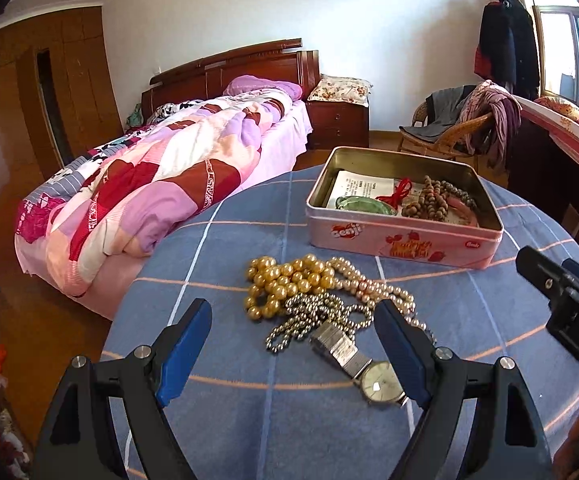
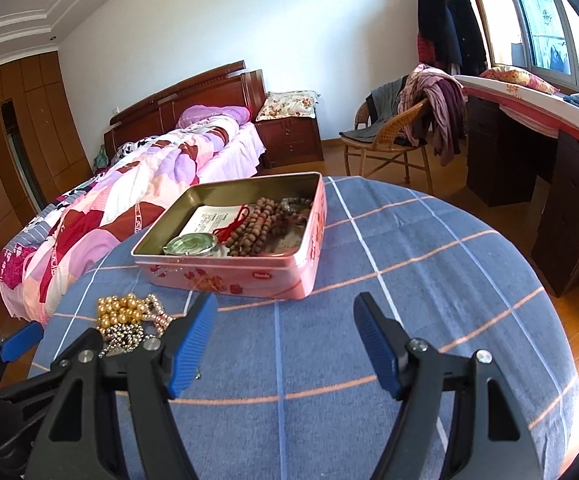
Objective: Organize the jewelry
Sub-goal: 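Withdraw both grippers from the tin toward the silver wristwatch, then grasp the silver wristwatch by its face with the right gripper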
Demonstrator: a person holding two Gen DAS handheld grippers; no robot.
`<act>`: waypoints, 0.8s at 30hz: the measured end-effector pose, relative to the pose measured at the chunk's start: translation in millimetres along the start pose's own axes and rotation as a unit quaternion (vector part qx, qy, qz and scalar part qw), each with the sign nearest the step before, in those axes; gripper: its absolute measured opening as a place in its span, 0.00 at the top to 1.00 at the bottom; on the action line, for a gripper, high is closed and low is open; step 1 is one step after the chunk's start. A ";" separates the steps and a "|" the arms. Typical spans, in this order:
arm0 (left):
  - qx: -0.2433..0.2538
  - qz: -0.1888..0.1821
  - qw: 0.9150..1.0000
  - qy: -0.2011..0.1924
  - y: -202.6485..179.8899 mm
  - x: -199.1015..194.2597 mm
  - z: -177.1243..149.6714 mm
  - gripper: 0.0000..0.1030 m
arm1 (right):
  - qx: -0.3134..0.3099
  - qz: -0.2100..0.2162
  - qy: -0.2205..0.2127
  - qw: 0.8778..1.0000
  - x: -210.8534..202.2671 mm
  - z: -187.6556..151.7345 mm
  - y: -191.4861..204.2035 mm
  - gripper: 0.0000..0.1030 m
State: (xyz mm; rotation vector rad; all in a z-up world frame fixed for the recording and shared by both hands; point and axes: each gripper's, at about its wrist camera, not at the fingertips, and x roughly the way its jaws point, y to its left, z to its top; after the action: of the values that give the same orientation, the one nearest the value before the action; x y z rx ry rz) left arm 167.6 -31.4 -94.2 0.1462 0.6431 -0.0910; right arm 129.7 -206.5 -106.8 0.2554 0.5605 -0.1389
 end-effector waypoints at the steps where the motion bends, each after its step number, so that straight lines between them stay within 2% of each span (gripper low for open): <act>1: 0.001 0.001 1.000 -0.001 0.6 -0.8 -1.4 0.19 | -0.001 0.000 0.000 1.000 -1.4 -0.5 0.3 0.28; 14: 0.005 0.003 1.000 0.008 8.3 -8.1 -13.9 0.19 | 0.003 0.024 0.017 1.000 -11.0 -9.9 6.5 0.28; 21: -0.017 -0.015 0.999 0.033 33.3 -11.0 -28.3 0.19 | -0.002 0.036 0.029 0.999 -13.2 -14.5 9.3 0.28; 24: -0.019 -0.008 0.999 0.041 42.7 -12.0 -33.5 0.19 | -0.006 0.052 0.046 0.998 -8.9 -17.6 14.1 0.28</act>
State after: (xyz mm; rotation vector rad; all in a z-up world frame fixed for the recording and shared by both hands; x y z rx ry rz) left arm 143.9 16.6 -108.9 0.1075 0.7280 -0.0886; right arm 116.1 -187.5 -113.6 0.2804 0.6374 -0.0223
